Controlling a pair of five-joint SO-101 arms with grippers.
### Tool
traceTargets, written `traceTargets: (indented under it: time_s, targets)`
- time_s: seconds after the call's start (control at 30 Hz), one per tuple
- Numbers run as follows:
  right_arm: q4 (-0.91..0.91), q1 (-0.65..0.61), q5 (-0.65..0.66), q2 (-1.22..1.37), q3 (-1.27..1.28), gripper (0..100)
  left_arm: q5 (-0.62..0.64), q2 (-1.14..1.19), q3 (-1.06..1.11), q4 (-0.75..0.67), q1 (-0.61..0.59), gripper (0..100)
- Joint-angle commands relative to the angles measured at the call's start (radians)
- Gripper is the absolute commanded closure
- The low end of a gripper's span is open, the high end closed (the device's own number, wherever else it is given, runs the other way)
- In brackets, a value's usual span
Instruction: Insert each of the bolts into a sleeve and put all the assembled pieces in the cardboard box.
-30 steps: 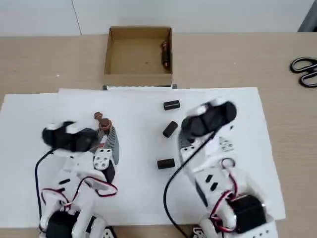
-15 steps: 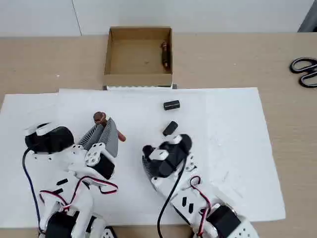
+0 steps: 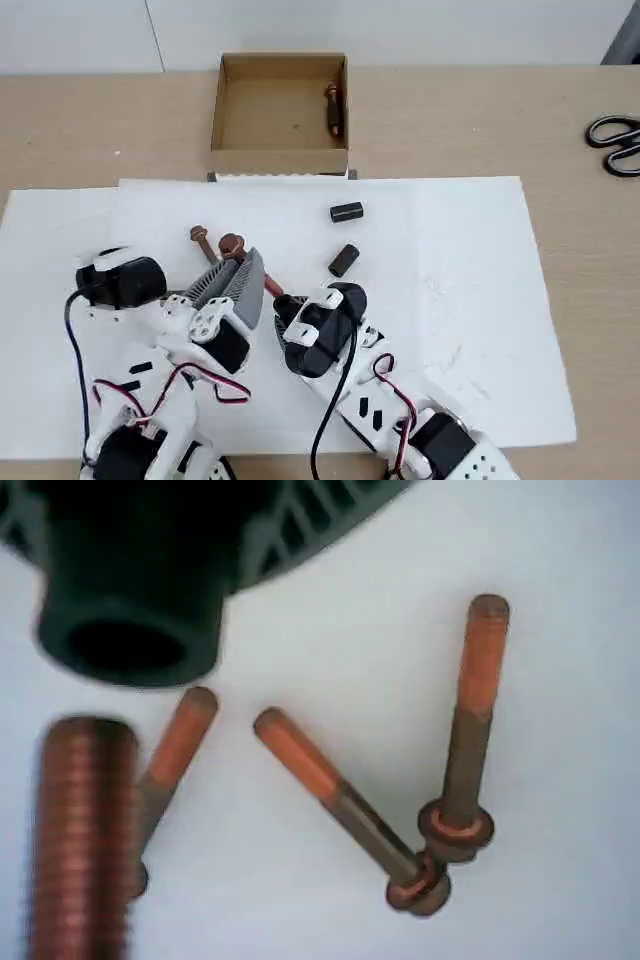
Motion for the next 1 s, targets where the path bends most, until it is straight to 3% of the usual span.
traceTargets:
  time_s: [0.0, 0.4, 0.7, 0.97]
  targets:
    - [-0.033, -0.004, 0.011, -0.015, -0.017, 99.5, 0.006, -0.009, -0.015, -0.021, 0.006, 99]
    - [-0.033, -0.002, 0.011, -0.015, -0.054, 99.5, 0.003, -0.008, -0.012, 0.055, 0.009, 99]
    - [-0.033, -0.002, 0.012, -0.015, -0.055, 99.5, 0.000, -0.008, 0.031, 0.084, 0.130, 99]
    - [-0.033, -0.002, 0.012, -0.015, -0.057, 99.5, -0.110, -0.008, 0.044, 0.270, 0.186, 99]
